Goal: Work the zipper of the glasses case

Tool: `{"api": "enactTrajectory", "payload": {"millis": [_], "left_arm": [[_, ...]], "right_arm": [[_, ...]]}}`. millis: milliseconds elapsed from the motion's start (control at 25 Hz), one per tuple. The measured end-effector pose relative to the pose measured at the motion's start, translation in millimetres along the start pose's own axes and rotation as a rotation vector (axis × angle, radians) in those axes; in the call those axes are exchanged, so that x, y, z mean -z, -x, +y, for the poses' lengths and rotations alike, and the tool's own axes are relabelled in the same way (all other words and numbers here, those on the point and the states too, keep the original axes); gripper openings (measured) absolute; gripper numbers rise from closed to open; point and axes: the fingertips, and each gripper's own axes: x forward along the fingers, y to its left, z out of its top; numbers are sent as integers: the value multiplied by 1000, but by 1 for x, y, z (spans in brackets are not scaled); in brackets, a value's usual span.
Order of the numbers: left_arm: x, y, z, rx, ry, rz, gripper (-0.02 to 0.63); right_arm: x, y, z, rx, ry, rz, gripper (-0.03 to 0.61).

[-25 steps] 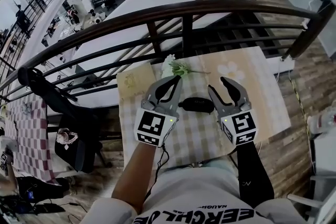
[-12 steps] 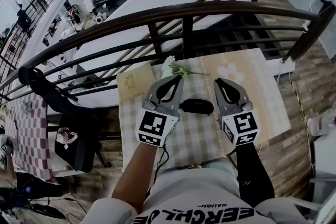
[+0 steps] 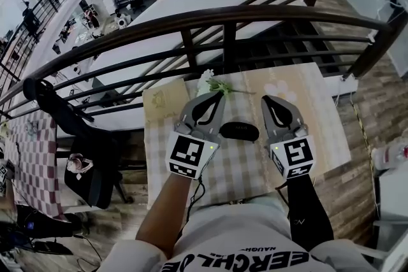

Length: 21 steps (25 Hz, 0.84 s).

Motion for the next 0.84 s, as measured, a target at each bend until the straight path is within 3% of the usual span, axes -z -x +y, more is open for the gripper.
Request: {"api": "enactTrajectory", "payload": {"millis": [440, 840], "left_arm": [[-2, -1, -9, 27, 0, -7, 0], [-4, -13, -41, 113, -21, -11, 0]], "right_arm": [[-7, 1, 4, -11, 36, -9, 29], [-7, 3, -4, -15, 54, 3, 29]]}}
